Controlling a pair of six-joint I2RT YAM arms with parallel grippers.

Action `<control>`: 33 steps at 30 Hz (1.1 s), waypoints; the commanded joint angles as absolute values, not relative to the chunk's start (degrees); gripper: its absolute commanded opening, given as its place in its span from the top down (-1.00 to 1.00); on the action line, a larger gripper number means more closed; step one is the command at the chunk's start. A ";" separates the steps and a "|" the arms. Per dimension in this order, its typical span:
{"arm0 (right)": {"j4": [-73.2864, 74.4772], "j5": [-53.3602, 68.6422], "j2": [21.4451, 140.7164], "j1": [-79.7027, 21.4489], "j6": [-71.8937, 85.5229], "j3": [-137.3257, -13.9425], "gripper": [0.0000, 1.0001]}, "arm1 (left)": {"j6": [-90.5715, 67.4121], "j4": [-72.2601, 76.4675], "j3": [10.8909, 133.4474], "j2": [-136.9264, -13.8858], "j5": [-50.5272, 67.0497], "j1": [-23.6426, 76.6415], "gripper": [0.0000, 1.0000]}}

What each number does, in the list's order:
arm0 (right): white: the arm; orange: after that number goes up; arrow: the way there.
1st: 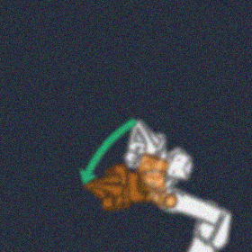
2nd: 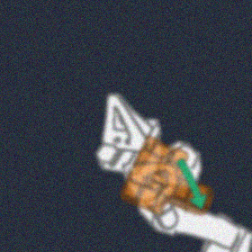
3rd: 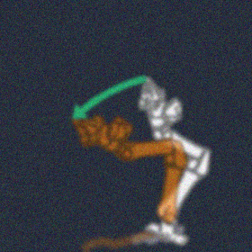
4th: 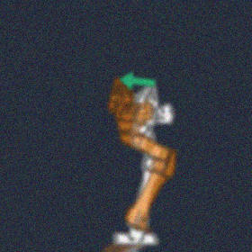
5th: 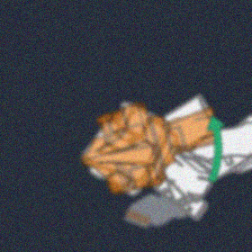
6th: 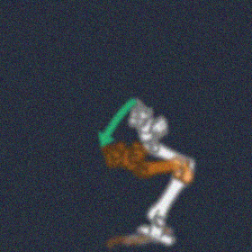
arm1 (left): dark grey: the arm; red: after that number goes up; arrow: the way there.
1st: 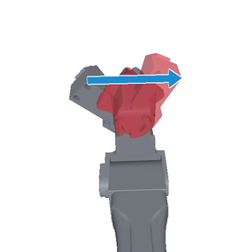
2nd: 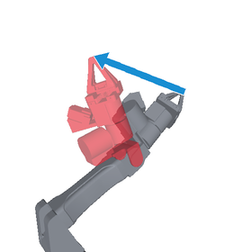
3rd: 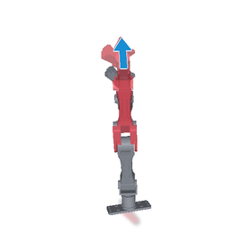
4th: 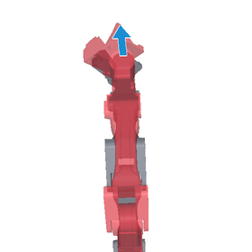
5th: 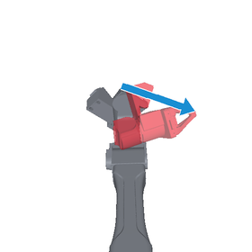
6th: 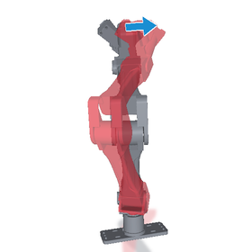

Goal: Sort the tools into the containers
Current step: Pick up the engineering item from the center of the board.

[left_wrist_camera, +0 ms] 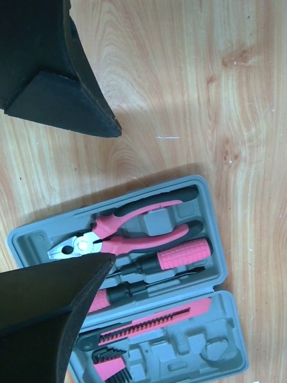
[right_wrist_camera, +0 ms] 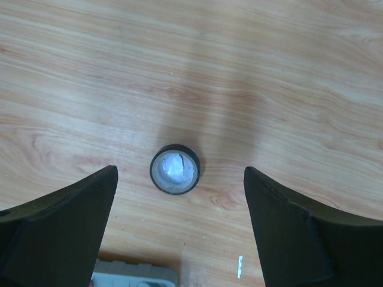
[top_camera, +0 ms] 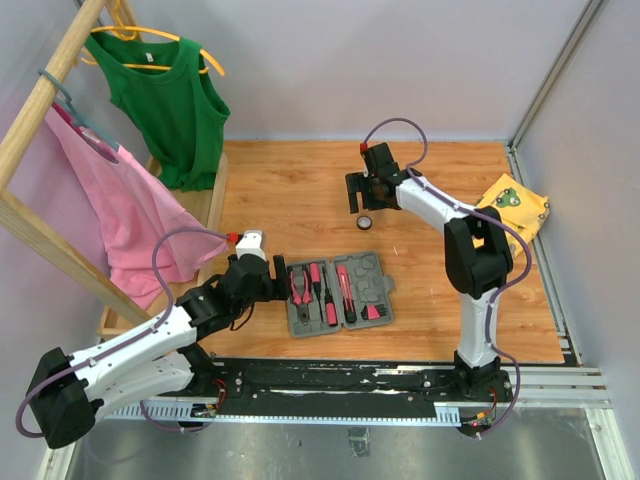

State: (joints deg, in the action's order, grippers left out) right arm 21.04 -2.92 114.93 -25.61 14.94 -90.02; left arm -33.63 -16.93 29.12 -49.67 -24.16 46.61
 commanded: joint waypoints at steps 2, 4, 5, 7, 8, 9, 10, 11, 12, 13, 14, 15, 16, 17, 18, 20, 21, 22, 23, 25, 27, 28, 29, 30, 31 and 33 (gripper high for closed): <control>25.33 0.58 119.29 -24.26 13.71 -93.69 -0.69 | -34.71 -17.01 28.07 -48.78 -23.82 46.32 -0.64; 25.64 1.29 120.44 -24.33 13.57 -94.14 -0.62 | -34.72 -16.88 28.08 -48.92 -23.56 46.32 -0.64; 25.73 1.25 120.84 -24.27 13.47 -94.29 -0.60 | -34.71 -16.80 28.12 -48.99 -23.51 46.32 -0.64; 25.80 1.13 121.55 -24.22 13.52 -94.51 -0.57 | -34.72 -16.79 28.21 -49.19 -23.48 46.32 -0.64; 25.83 1.19 121.97 -24.20 13.49 -94.55 -0.56 | -34.64 -16.79 28.21 -49.22 -23.49 46.32 -0.64; 25.84 1.27 122.32 -24.17 13.44 -94.69 -0.54 | -34.59 -16.79 28.21 -49.22 -23.47 46.27 -0.64; 25.95 1.36 122.77 -24.21 13.33 -94.85 -0.53 | -34.50 -16.88 28.21 -49.22 -23.51 46.31 -0.64; 26.18 1.40 123.17 -24.18 13.29 -95.15 -0.51 | -34.54 -16.88 28.26 -49.28 -23.55 46.32 -0.64; 26.39 1.55 123.62 -24.21 13.21 -95.36 -0.49 | -34.50 -16.88 28.17 -49.24 -23.50 46.32 -0.64; 26.63 1.65 124.07 -24.18 13.11 -95.62 -0.48 | -34.46 -16.88 28.15 -49.25 -23.55 46.32 -0.64; 26.82 1.73 124.46 -24.19 13.02 -95.78 -0.45 | -34.43 -16.90 28.06 -49.30 -23.53 46.32 -0.64; 26.93 1.74 124.93 -24.17 13.01 -96.04 -0.43 | -34.53 -16.88 27.97 -49.31 -23.51 46.32 -0.64; 27.02 1.76 125.23 -24.17 12.99 -96.13 -0.40 | -34.61 -16.83 27.95 -49.31 -23.52 46.32 -0.64; 27.11 1.82 125.57 -24.17 12.99 -96.22 -0.38 | -34.63 -16.75 27.88 -49.35 -23.43 46.32 -0.64; 27.20 1.92 125.85 -24.17 13.01 -96.37 -0.35 | -34.63 -16.71 27.86 -49.43 -23.43 46.32 -0.64; 27.47 2.10 126.31 -24.21 12.98 -96.58 -0.27 | -34.69 -16.61 27.86 -49.60 -23.33 46.32 -0.64; 27.76 2.17 126.57 -24.22 12.91 -96.72 -0.23 | -34.71 -16.53 27.93 -49.72 -23.36 46.32 -0.64; 28.14 2.27 126.84 -24.24 12.83 -96.97 -0.18 | -34.72 -16.48 27.95 -49.81 -23.31 46.32 -0.64; 28.72 2.35 127.06 -24.19 12.77 -97.22 -0.11 | -34.72 -16.44 27.95 -49.90 -23.30 46.32 -0.64; 29.60 2.48 127.20 -24.18 12.54 -97.47 -0.02 | -34.62 -16.29 28.03 -50.08 -23.23 46.32 -0.64; 29.86 2.31 126.62 -24.26 12.41 -96.82 -0.03 | -34.54 -16.10 28.04 -50.33 -23.14 46.32 -0.64; 29.80 2.22 126.24 -24.27 12.35 -96.46 -0.05 | -34.54 -15.94 28.04 -50.50 -23.05 46.32 -0.64; 29.81 2.12 125.91 -24.36 12.25 -96.04 -0.08 | -34.54 -15.79 28.04 -50.65 -23.02 46.32 -0.64; 29.80 2.11 125.65 -24.36 12.13 -95.71 -0.11 | -34.54 -15.63 28.04 -50.85 -22.91 46.32 -0.64; 29.77 2.11 125.36 -24.39 11.99 -95.37 -0.13 | -34.53 -15.50 28.04 -51.07 -22.74 46.32 -0.64; 29.80 2.30 124.90 -24.35 11.73 -94.98 -0.14 | -34.50 -15.15 27.95 -51.47 -22.56 46.32 -0.64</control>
State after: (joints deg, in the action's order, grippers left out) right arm 26.30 1.72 125.19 -24.95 12.67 -96.25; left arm -34.13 -16.82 28.23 -50.83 -22.85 46.61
